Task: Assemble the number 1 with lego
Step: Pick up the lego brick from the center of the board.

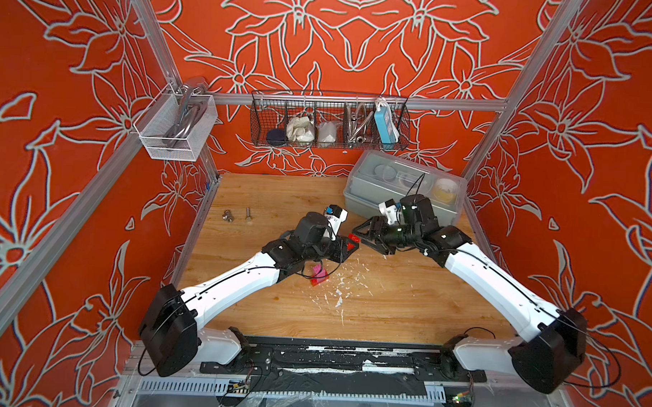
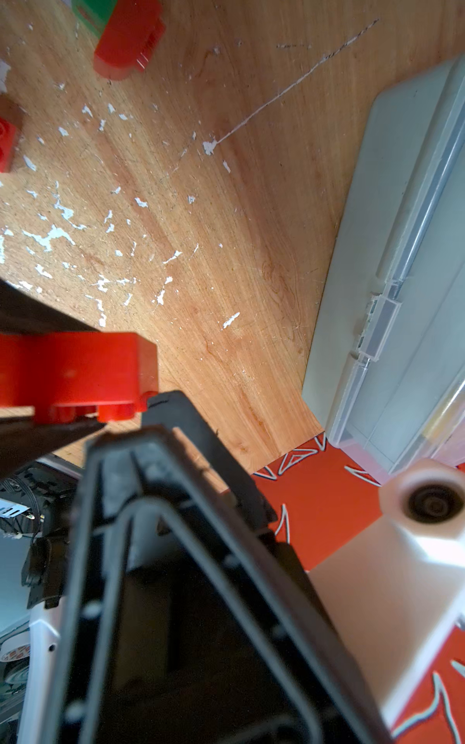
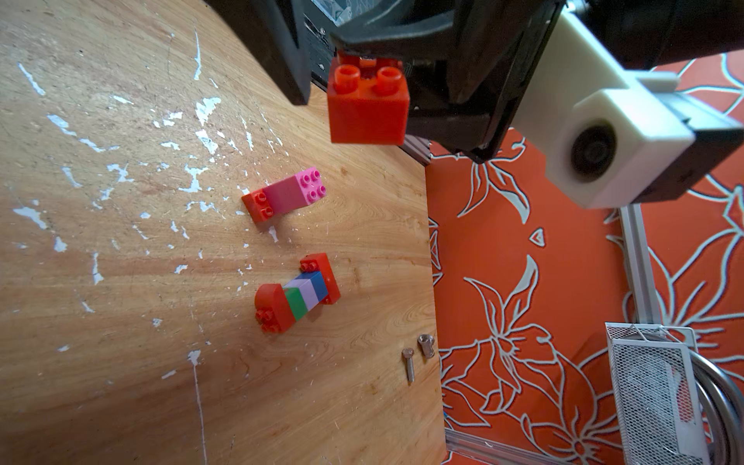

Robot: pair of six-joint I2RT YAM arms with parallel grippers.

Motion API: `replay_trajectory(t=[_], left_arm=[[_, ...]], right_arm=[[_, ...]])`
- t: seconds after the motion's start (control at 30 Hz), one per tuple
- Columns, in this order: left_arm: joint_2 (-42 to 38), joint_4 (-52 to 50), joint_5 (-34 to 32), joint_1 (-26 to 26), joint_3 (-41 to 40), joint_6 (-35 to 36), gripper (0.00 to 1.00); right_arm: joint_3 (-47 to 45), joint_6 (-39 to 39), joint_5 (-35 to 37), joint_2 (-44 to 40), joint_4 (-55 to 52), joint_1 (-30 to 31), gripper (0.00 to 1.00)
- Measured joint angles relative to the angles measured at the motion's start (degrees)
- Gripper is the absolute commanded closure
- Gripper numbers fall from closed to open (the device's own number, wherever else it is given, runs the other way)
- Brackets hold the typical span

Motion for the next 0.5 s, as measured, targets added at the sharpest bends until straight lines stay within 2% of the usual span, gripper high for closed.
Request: replay_trajectory(t=[0.27,0.43,0.5], left_arm=[[0.9,0.2,0.5,0.0,0.2,0.0,0.92],[1.3,0.3,0.7,0.0,1.1,0.0,0.92],[1.5,0.3,0.7,0.0,1.2,0.0,0.91]], right_arm=[[0.0,0.7,-0.1,1.7,0.5,0.3,0.55],[0.0,0.9,-0.3,2.6,0.6,0.5,0.57],[0.0,0.9,-0.3,2.8,0.5,0.8,0.62]])
